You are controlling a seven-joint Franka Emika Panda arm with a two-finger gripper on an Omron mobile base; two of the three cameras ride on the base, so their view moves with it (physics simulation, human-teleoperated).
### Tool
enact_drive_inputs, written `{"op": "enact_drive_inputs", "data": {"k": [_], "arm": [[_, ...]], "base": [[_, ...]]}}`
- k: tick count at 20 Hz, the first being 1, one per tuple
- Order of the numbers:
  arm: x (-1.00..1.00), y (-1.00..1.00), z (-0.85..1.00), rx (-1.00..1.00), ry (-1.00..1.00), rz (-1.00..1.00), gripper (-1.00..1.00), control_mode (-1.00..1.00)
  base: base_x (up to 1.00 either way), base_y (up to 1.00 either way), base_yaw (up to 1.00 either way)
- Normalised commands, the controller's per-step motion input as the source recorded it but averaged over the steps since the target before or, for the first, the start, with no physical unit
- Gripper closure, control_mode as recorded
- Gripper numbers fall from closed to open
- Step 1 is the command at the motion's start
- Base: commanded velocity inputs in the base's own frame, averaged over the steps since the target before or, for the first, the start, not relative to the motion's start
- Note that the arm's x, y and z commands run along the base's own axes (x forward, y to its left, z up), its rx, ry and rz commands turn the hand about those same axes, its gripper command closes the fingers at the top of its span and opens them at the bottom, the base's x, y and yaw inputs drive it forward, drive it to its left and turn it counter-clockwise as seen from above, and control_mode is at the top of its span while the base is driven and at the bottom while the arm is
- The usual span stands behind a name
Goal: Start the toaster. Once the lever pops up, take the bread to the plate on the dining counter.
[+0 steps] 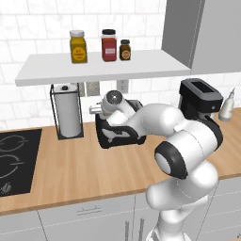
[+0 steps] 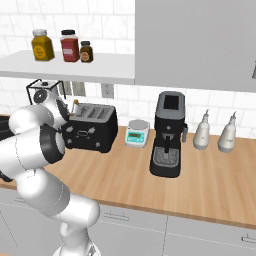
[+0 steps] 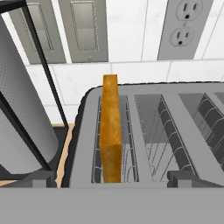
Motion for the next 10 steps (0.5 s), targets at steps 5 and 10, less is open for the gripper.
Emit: {"op": "enact_drive_inputs", "data": {"k": [5, 10], "arm": [[0.0, 0.0, 0.0, 0.0, 0.0, 0.0, -1.0, -1.0], [0.0, 0.0, 0.0, 0.0, 0.0, 0.0, -1.0, -1.0]], "base": [[0.0, 0.0, 0.0], [0.0, 0.0, 0.0]]}}
